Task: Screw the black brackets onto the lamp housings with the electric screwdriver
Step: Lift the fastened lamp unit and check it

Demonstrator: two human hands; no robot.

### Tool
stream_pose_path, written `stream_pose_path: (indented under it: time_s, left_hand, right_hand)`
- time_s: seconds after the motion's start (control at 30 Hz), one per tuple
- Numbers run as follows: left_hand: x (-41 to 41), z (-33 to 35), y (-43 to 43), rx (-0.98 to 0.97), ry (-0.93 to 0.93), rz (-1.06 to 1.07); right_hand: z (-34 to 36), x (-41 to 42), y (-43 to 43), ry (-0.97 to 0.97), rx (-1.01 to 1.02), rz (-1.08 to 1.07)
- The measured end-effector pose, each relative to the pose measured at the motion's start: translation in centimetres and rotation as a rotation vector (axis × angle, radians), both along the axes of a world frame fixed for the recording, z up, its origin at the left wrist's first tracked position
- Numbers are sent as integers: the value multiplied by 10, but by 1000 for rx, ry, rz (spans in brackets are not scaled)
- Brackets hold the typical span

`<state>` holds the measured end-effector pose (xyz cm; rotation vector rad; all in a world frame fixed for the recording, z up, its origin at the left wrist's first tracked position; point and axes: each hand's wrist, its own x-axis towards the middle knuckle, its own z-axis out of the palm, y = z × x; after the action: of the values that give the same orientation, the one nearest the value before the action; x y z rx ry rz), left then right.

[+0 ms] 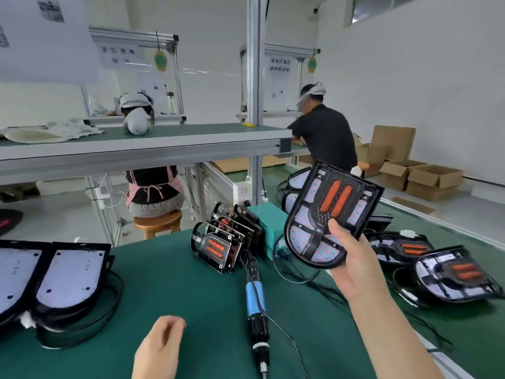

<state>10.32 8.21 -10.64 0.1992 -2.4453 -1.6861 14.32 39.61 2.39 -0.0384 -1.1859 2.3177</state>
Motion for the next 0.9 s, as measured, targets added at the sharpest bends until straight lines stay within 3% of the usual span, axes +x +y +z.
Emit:
stream_pose_path:
  time_s: [0.37,0.57,0.9]
  left_hand:
    - [10,1,9,-135,147,16]
    - [9,-3,8,-166,196,-1]
    - [5,-10,6,-193,230,-35]
  right_hand:
    - [-44,2,129,-166,-90,-464]
    - [-72,-3,175,-252,-105,-602]
    - [-98,-32,211,-407,75,-759]
